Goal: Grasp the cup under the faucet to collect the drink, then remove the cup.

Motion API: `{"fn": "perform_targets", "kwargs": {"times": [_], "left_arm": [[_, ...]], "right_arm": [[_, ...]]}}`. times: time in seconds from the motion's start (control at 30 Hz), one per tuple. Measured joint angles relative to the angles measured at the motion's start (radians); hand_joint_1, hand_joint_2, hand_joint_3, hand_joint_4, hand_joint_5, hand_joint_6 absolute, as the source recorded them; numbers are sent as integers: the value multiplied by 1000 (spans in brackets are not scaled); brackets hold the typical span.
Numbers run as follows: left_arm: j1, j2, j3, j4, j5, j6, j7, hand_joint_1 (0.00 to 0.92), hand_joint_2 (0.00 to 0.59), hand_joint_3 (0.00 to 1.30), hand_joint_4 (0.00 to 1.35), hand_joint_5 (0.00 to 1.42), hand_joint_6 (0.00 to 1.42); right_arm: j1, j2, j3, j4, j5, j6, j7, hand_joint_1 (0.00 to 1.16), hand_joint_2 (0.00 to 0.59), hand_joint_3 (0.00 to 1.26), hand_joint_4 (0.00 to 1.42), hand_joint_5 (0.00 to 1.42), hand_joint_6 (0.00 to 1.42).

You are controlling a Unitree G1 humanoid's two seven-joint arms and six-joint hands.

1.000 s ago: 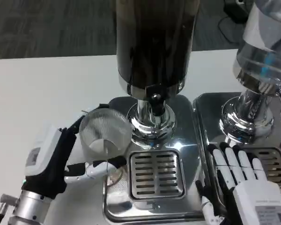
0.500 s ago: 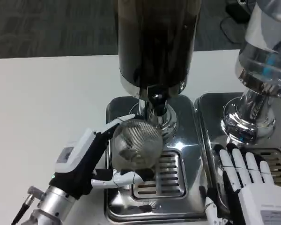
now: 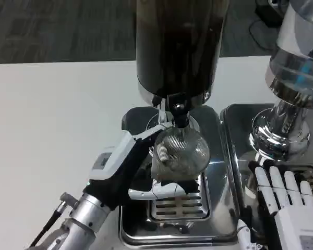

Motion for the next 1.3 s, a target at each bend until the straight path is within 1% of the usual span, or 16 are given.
{"fn": "perform_targets", "kwargs": {"times": [0.13,0.3,0.5,0.67,0.83,0.87,1.0,1.07,1.1,1.3], "left_arm": [[-26,-3,-16,33,-6,0,-11,353,132,259,297,576,406],[-36,0,-37,48,-6,4,-12,344,127,251,281,549,362],[-38,17,-74,41,0,12,-4,317,115,237,265,531,342],[-38,39,-107,21,39,39,28,316,123,233,252,529,338],[-35,48,-132,-5,74,88,62,272,114,183,193,456,288],[-32,49,-134,-10,76,94,68,261,103,172,173,433,273],[-6,58,-137,-56,101,133,108,215,87,153,141,394,230],[17,72,-134,-93,109,157,131,194,79,146,131,387,216],[25,77,-132,-106,109,165,133,192,78,144,130,387,213],[70,79,-100,-162,109,228,136,176,76,143,122,377,209]], "right_arm": [[-5,0,0,0,1,0,4,69,517,44,0,0,0],[-14,0,0,0,2,-1,6,69,517,44,0,0,0],[-19,0,0,0,4,-2,8,69,517,44,0,0,0],[-25,0,0,0,11,-5,13,69,517,44,0,0,0],[-31,-2,0,0,19,-16,28,69,517,44,0,0,0],[-32,-3,-1,1,23,-19,31,69,517,44,0,0,0],[-35,-10,-2,2,29,-26,42,69,517,44,0,0,0],[-38,-17,-3,4,38,-32,47,69,517,44,0,0,0],[-40,-21,-4,4,38,-33,49,69,517,44,0,0,0],[-49,-34,-10,4,47,-37,58,69,517,44,0,0,0]]}}
